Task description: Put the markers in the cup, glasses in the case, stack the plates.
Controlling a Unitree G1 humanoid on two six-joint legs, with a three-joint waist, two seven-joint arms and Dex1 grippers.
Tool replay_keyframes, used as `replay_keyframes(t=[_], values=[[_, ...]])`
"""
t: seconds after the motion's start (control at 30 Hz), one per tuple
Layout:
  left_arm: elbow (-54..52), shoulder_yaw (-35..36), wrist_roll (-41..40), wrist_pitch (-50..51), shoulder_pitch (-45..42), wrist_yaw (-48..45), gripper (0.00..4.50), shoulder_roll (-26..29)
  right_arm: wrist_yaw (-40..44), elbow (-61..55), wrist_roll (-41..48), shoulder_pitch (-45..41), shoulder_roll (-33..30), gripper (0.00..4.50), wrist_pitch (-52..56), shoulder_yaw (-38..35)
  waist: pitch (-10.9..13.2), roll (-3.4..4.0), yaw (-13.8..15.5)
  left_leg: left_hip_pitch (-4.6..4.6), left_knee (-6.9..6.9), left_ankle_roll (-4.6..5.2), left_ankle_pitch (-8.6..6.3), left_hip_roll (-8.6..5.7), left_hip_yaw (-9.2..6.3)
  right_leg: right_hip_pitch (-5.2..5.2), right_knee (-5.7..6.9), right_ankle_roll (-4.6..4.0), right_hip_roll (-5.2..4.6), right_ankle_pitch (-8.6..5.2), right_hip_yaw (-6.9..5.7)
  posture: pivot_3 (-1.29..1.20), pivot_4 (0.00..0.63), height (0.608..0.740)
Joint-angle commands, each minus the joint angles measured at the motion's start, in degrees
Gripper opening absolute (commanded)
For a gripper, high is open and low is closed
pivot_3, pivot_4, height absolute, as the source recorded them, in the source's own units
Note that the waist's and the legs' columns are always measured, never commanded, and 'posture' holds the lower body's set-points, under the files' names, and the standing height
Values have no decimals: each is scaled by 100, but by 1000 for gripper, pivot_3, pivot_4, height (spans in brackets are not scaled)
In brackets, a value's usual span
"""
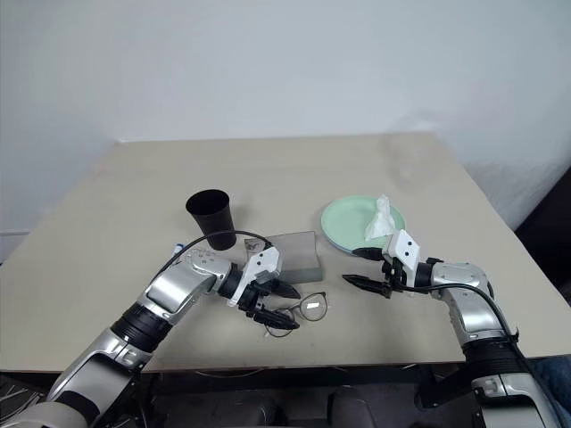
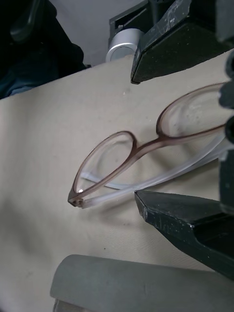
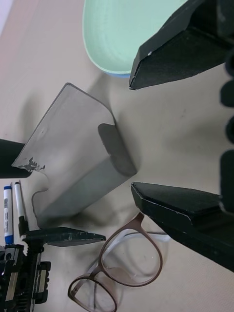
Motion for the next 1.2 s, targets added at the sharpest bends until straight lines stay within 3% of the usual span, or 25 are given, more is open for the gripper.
replay_keyframes(t=[0.03,0.13,0.43,0.57,0.83,1.0,1.2], values=[[25,19,33,-37,-190,-32,3113,-6,-53,-188,-14,-21,-19,3326,-114,-67,0,0,1,0,0,0,0,0,0,0,0,0,0,0,0,0,0,740],[61,13,64,-79,-212,-62,2097,8,-57,-182,-33,0,-37,3326,-124,-77,0,0,1,0,0,0,0,0,-1,0,0,0,0,0,0,0,0,740],[138,61,129,-170,-236,-94,2097,-8,-82,-103,-118,-47,-29,3326,-144,-67,0,0,1,0,0,0,0,0,0,0,0,0,0,0,0,0,0,740],[138,90,137,-179,-251,-91,1288,-33,-85,-72,-153,-66,-21,3326,-154,-58,0,0,1,0,0,0,0,0,0,0,0,0,0,0,0,0,0,740],[128,117,96,-223,-247,-108,1288,-45,-103,-13,-198,-50,-9,3326,-216,-36,0,0,1,0,0,0,0,0,0,0,0,0,0,0,0,0,0,740],[129,150,93,-249,-261,-90,78,-52,-97,88,-225,-56,-4,3326,-288,-28,0,0,2,0,0,0,0,0,0,0,0,0,0,0,0,0,0,740],[147,130,140,-307,-278,-81,78,-54,-79,259,-252,-105,5,3326,-399,-17,0,0,0,2,1,3,2,0,1,3,0,0,0,0,1,0,0,740]])
